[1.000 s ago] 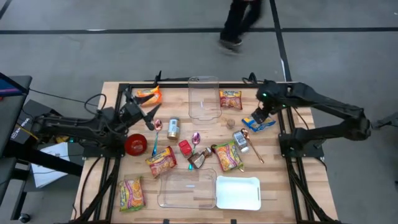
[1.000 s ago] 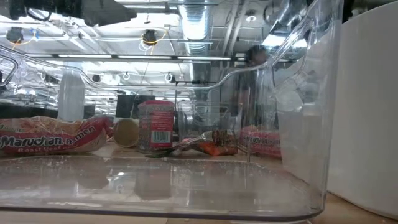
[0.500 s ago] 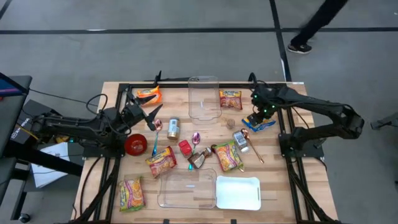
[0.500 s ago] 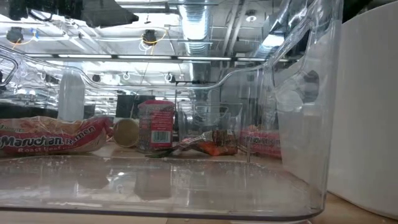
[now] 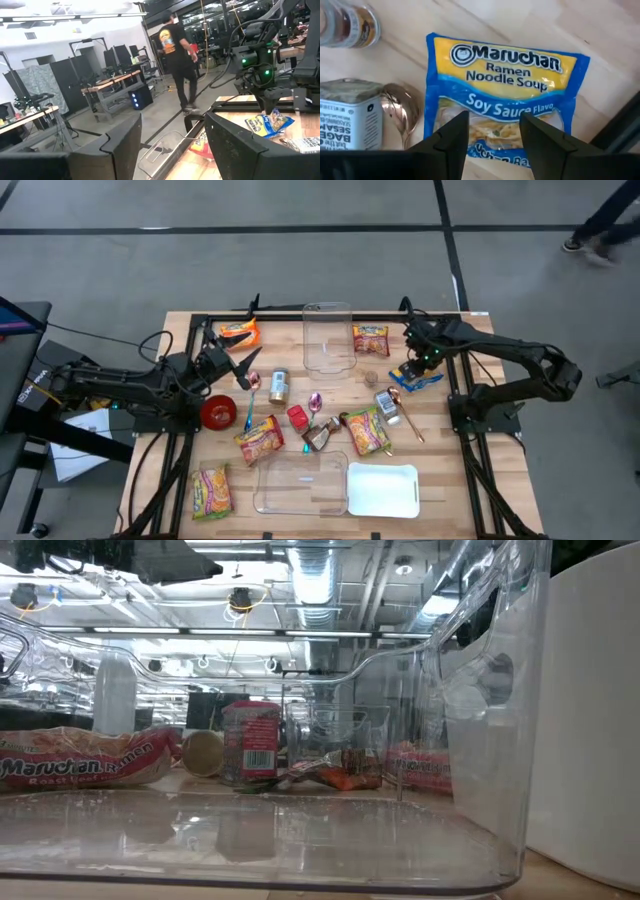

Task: Pick & Place Food Item
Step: Put the blue noodle pack into the top transparent bin

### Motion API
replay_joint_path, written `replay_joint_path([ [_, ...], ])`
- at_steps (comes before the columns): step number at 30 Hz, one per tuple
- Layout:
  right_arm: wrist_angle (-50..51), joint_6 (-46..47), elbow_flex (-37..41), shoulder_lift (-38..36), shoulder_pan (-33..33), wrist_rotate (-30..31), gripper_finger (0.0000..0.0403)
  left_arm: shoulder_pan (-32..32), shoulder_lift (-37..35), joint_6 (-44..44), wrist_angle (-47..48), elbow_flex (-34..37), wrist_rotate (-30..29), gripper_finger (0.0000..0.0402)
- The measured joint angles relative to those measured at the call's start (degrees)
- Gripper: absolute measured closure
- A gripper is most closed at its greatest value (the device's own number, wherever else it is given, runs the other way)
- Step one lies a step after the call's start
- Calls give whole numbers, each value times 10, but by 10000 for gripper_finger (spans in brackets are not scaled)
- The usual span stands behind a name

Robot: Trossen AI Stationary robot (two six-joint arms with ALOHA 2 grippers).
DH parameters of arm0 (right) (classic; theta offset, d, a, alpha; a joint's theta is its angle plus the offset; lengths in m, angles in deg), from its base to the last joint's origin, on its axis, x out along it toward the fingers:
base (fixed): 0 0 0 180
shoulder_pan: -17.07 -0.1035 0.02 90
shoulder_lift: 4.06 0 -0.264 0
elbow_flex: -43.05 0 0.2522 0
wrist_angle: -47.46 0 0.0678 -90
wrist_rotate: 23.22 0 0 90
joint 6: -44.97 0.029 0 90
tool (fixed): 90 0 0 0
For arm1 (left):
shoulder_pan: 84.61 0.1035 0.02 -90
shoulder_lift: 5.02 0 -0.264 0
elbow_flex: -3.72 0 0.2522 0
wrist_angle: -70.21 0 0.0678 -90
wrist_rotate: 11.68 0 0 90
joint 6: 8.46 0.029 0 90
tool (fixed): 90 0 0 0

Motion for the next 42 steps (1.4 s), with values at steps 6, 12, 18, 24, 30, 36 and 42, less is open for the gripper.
replay_joint_path([
  [6, -21, 0, 29, 0, 19, -1, 234, 0, 0, 0, 0, 0, 0, 192],
  [12, -53, 2, 55, 0, 23, -23, 234, 0, 0, 0, 0, 0, 0, 190],
  [18, -59, 1, 55, 0, 23, -31, 249, 0, 0, -1, 6, 0, 0, 194],
  [24, -59, 0, 55, 0, 21, -31, 306, 0, 0, -9, 11, 0, 0, 195],
  [30, -59, -4, 55, 0, 21, -31, 384, 0, 0, -10, 20, 0, 0, 198],
  [36, -65, -9, 55, 0, 21, -31, 398, 0, 0, -10, 26, 0, 0, 198],
  [42, -54, -10, 38, -34, 20, -31, 402, 0, 0, -10, 29, 0, 0, 198],
])
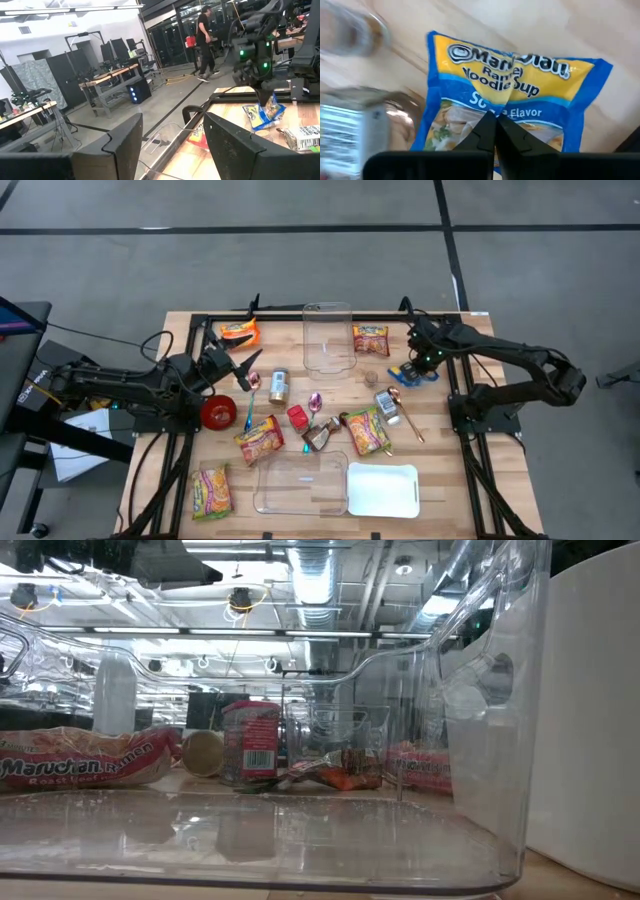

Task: Pick & Place Food Item
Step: Put the blue noodle pack into the top transparent bin

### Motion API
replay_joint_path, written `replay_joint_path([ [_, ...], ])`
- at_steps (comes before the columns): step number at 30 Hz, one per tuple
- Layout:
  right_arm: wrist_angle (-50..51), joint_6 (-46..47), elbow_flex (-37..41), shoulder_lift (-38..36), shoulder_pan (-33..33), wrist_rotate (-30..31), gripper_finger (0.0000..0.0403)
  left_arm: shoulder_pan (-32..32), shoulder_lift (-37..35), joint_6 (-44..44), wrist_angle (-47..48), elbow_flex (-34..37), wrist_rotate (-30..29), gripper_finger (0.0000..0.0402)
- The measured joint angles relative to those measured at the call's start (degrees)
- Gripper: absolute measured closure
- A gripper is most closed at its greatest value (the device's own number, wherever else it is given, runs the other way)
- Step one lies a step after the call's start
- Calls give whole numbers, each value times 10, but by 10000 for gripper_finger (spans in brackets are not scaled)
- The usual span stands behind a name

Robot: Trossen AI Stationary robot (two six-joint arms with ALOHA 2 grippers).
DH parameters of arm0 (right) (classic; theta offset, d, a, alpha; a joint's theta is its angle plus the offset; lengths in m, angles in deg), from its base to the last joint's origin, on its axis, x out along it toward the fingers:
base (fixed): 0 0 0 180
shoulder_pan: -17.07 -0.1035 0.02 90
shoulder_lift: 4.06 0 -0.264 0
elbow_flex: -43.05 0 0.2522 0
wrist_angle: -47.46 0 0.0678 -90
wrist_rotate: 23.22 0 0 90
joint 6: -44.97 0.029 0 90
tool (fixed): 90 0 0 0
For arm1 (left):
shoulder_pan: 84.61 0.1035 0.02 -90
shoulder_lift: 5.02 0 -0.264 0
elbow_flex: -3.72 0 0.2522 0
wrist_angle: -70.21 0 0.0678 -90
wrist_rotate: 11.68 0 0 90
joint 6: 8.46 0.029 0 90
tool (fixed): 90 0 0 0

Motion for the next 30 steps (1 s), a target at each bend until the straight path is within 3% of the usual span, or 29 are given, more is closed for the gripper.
replay_joint_path([
  [7, 12, 5, -76, -77, -5, 0, 402, 0, 0, 0, 0, 0, 0, 198],
  [12, -28, 8, -128, -77, -35, 0, 403, 0, 0, -1, -10, 0, 0, 198],
  [23, -189, -18, -265, 57, -113, 61, 403, 0, 0, -19, -44, 0, -4, 198],
  [30, -302, 22, -295, 162, -111, 61, 403, 0, 0, -88, -47, 0, -86, 198],
])
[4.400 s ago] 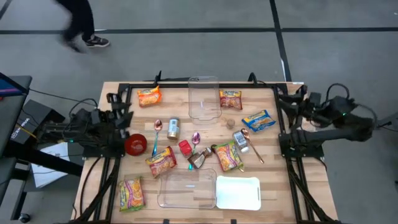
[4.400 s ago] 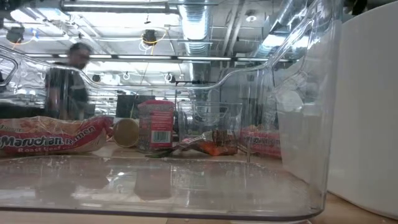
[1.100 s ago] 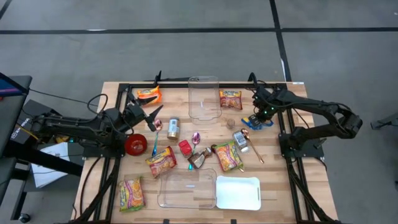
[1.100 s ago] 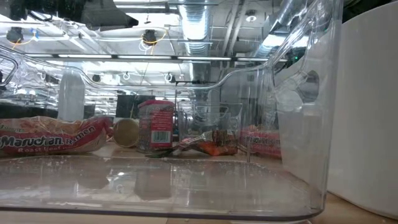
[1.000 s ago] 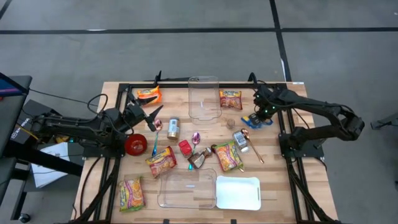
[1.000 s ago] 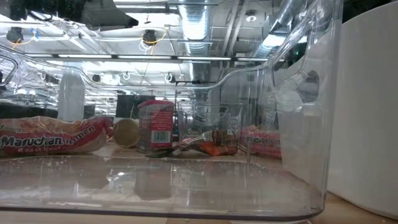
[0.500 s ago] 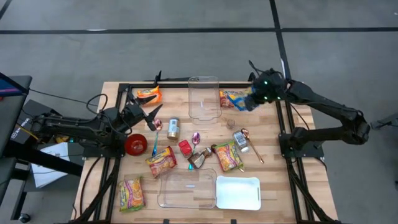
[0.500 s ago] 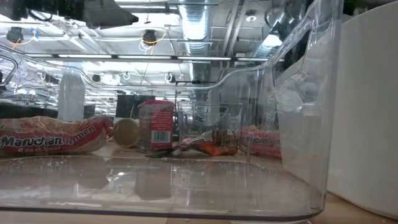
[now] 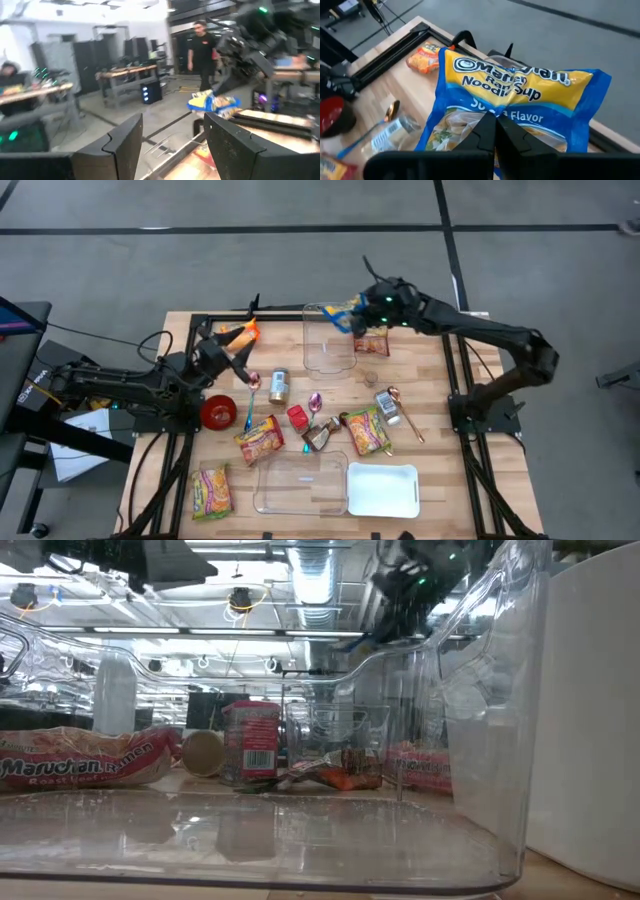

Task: Pick & Place Food Item
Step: Put the blue noodle pack into the top transparent bin

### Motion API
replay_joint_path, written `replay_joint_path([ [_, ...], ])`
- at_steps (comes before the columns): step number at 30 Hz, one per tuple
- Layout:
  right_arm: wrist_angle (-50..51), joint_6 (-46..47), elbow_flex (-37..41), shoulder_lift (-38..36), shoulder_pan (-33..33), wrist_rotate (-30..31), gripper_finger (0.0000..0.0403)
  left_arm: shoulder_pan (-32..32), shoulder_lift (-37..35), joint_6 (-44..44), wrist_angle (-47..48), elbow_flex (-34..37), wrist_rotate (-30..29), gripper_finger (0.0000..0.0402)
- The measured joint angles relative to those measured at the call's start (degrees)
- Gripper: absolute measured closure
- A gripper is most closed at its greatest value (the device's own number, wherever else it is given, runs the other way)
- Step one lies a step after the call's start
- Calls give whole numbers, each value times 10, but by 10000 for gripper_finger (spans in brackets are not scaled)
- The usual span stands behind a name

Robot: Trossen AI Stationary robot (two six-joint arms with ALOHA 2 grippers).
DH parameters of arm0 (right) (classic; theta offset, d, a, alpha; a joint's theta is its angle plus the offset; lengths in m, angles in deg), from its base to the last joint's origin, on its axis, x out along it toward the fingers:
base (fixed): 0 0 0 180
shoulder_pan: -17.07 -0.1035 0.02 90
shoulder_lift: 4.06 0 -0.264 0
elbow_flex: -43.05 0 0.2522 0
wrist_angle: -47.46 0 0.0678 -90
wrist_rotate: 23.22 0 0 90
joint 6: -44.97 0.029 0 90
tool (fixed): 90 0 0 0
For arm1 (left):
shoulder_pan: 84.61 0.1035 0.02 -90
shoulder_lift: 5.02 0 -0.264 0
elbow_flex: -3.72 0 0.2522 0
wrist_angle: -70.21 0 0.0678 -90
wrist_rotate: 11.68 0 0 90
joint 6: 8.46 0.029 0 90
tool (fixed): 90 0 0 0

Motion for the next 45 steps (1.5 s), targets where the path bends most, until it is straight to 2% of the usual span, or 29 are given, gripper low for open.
replay_joint_path([
  [6, -50, 67, -20, 64, -2, 5, 403, 0, 0, -52, 1, 0, -15, 198],
  [10, -80, 111, -23, 95, -14, 57, 403, -1, 0, -79, 0, 3, -15, 198],
  [16, -96, 163, -23, 140, -37, 91, 403, -2, 0, -83, 2, 15, -15, 198],
  [20, -136, 183, -23, 162, -47, 95, 403, -2, 0, -83, -2, 27, -15, 198],
  [26, -145, 203, -22, 183, -47, 106, 403, -2, 0, -83, -4, 31, -15, 198],
  [31, -146, 205, -22, 190, -49, 146, 403, -2, 0, -83, -4, 31, -15, 198],
  [35, -153, 209, -24, 196, -40, 136, 403, -2, 0, -83, -4, 31, -15, 198],
  [45, -195, 210, -22, 266, -39, 123, 403, -2, 0, -83, -4, 31, -15, 198],
])
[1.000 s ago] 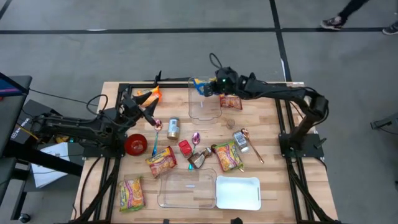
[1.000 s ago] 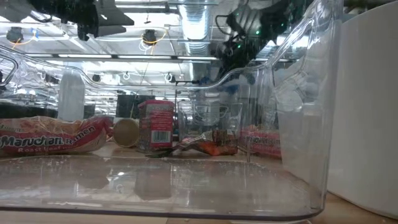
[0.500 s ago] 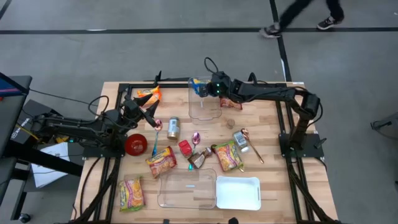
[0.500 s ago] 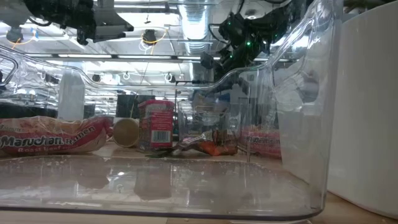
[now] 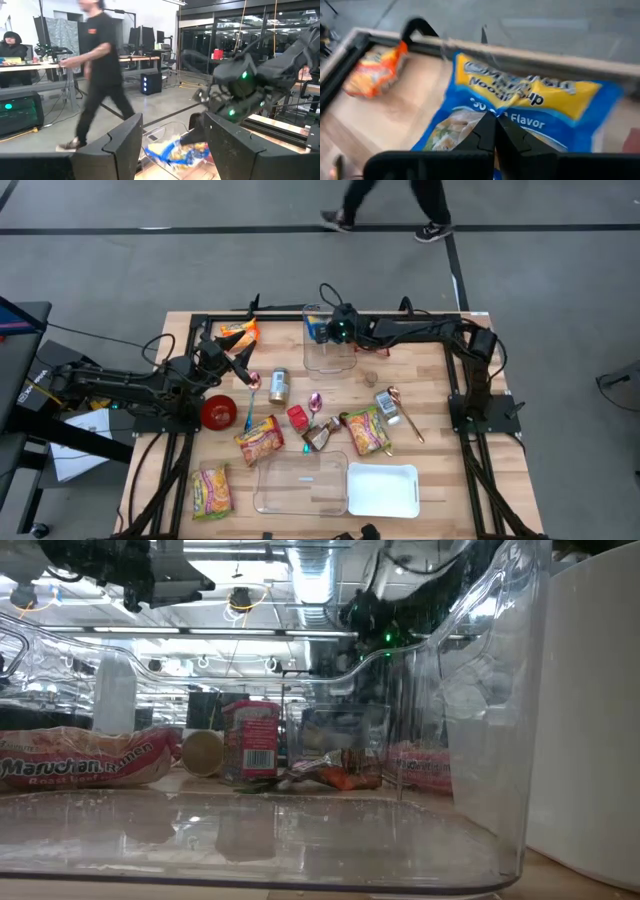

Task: Pick & Place Food Item
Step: Put the blue noodle pack into the top transparent bin

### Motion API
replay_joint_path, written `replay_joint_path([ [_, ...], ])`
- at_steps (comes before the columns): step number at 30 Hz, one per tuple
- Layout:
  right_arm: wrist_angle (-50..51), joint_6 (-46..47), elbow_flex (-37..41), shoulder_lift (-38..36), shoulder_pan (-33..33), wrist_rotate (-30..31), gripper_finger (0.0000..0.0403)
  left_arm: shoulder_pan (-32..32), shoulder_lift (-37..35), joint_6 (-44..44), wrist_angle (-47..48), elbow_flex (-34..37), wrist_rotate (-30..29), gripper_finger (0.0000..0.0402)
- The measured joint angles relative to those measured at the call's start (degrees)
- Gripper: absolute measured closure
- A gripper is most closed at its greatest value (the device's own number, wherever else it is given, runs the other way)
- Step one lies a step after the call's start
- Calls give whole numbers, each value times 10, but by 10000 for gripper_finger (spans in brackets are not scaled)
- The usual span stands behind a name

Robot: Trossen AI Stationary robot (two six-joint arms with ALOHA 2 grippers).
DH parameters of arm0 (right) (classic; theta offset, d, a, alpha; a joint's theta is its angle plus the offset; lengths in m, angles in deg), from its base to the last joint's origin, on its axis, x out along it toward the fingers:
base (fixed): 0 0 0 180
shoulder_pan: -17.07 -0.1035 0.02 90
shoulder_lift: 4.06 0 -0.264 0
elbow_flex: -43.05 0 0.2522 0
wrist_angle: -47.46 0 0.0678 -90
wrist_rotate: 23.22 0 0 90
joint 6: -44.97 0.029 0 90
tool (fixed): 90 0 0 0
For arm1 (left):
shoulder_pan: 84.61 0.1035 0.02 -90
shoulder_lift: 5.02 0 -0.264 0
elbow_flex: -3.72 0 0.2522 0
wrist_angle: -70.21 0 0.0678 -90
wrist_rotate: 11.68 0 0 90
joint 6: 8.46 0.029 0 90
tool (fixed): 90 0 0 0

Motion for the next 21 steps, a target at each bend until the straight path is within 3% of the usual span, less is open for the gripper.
replay_joint_path([
  [17, -21, -47, 0, 9, 18, -28, 403, 0, 0, 4, 0, 0, 0, 198],
  [21, -48, -73, 0, 9, 13, -28, 387, 0, 0, 4, 0, 0, 0, 198],
])
